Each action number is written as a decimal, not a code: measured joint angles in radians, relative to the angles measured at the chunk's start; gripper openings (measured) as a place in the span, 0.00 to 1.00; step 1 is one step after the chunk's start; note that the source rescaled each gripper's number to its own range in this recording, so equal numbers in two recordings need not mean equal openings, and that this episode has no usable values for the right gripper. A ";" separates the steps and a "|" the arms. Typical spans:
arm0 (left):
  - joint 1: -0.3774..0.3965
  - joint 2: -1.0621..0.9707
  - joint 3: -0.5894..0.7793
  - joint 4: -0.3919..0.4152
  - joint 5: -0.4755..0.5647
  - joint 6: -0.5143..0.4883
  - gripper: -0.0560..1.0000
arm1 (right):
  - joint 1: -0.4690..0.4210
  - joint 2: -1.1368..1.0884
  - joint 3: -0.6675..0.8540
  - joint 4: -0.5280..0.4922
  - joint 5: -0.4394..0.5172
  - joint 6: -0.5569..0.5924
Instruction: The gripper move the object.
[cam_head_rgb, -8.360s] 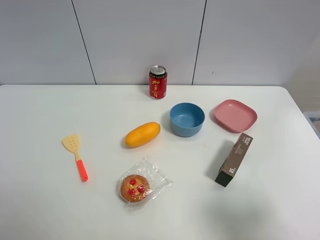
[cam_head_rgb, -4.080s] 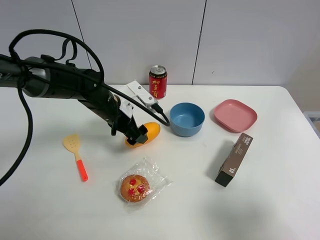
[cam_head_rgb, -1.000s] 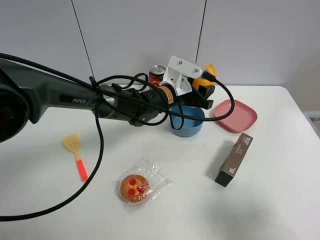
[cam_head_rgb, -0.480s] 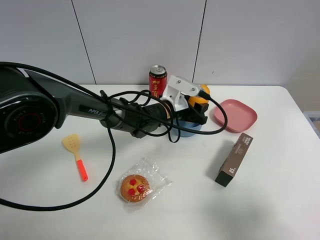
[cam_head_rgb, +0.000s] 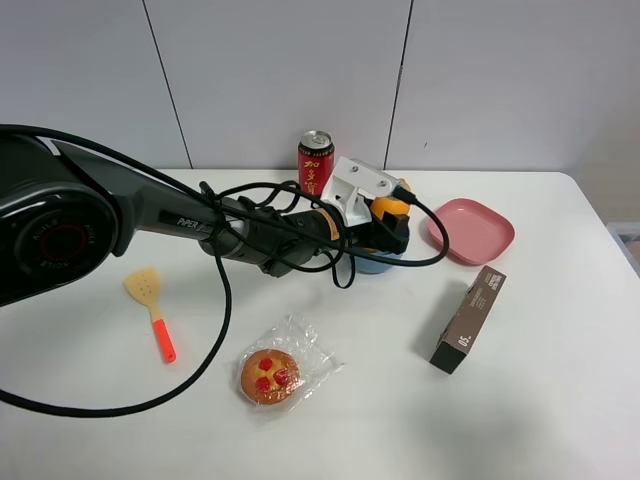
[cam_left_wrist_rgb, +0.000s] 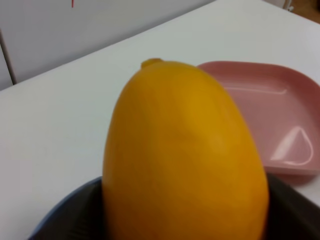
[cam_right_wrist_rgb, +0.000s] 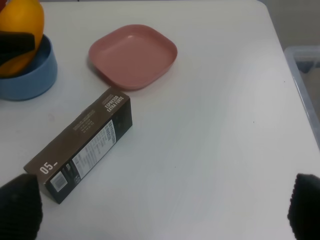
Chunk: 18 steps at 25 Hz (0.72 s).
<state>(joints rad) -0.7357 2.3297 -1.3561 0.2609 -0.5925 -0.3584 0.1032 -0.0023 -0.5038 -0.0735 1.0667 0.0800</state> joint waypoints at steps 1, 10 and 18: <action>0.000 0.000 0.000 0.000 0.000 -0.010 0.33 | 0.000 0.000 0.000 0.000 0.000 0.000; -0.001 -0.093 0.000 0.015 0.028 -0.038 0.71 | 0.000 0.000 0.000 0.000 0.000 0.000; -0.005 -0.348 0.000 0.025 0.432 -0.014 0.93 | 0.000 0.000 0.000 0.000 0.000 0.000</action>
<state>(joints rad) -0.7406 1.9814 -1.3561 0.2857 -0.1603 -0.3727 0.1032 -0.0023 -0.5038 -0.0735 1.0667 0.0800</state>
